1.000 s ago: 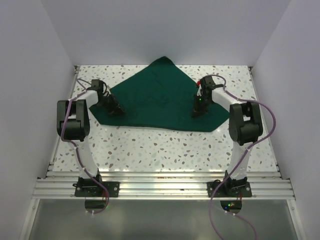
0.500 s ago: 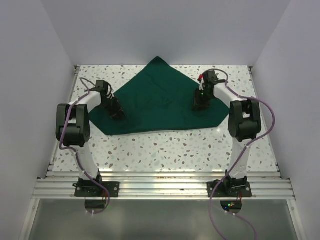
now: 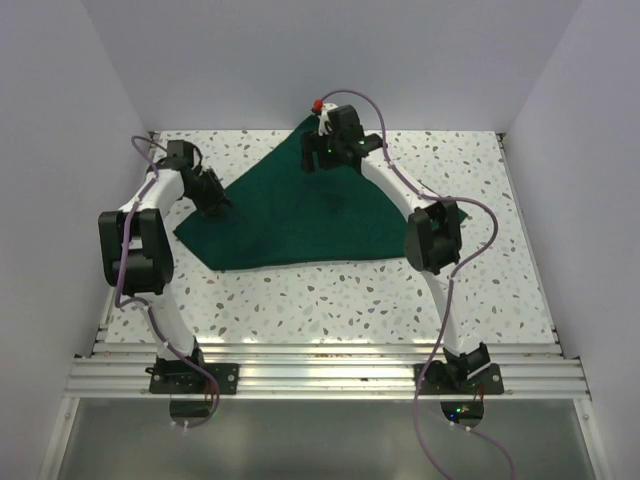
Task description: Prepare the surgical pack
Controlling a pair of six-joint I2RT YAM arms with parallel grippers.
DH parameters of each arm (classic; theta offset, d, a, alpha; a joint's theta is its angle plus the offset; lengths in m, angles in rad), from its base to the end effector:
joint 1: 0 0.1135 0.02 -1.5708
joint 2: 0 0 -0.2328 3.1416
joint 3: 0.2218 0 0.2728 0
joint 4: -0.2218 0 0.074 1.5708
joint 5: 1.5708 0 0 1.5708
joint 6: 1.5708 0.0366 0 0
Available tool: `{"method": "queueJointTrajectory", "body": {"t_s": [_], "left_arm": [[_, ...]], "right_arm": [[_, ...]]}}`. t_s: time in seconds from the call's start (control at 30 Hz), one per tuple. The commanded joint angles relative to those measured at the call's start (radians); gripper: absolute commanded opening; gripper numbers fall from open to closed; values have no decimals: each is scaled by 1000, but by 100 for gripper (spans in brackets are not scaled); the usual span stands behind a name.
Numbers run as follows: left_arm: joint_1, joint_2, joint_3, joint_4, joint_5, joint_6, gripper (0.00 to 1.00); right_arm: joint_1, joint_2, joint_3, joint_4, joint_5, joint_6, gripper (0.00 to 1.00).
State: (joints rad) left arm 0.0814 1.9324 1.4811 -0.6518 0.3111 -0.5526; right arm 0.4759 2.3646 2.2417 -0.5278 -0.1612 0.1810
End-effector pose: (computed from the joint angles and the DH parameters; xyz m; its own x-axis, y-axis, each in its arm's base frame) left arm 0.4166 0.0227 0.1720 -0.7888 -0.5657 -0.2403 -0.4158 0.7791 -0.4692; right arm 0.4818 0.2549 0.2370 -0.6315 -0.1256 -0.7652 -0.4595 0.8554 0.2389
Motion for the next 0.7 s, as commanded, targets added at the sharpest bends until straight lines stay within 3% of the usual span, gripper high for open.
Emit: {"method": "queueJointTrajectory", "body": {"t_s": [0.0,0.1,0.2,0.3,0.67], "left_arm": [[-5,-64,-76,4,10,31,42],[-5,-94,-114,6,2,46,42],[-5,-127,-130,9,-21,68,42],[3,-133,-133,-6,-65,85,42],[113,-102,-84,-34,-98,103,55]], "right_arm": [[26,120,140,-14,124,2,77],[46,174,220,-41,144,0,73],[55,179,184,-44,158,-9,62],[56,167,116,-37,175,-14,58],[59,130,130,-95,176,-20,59]]}}
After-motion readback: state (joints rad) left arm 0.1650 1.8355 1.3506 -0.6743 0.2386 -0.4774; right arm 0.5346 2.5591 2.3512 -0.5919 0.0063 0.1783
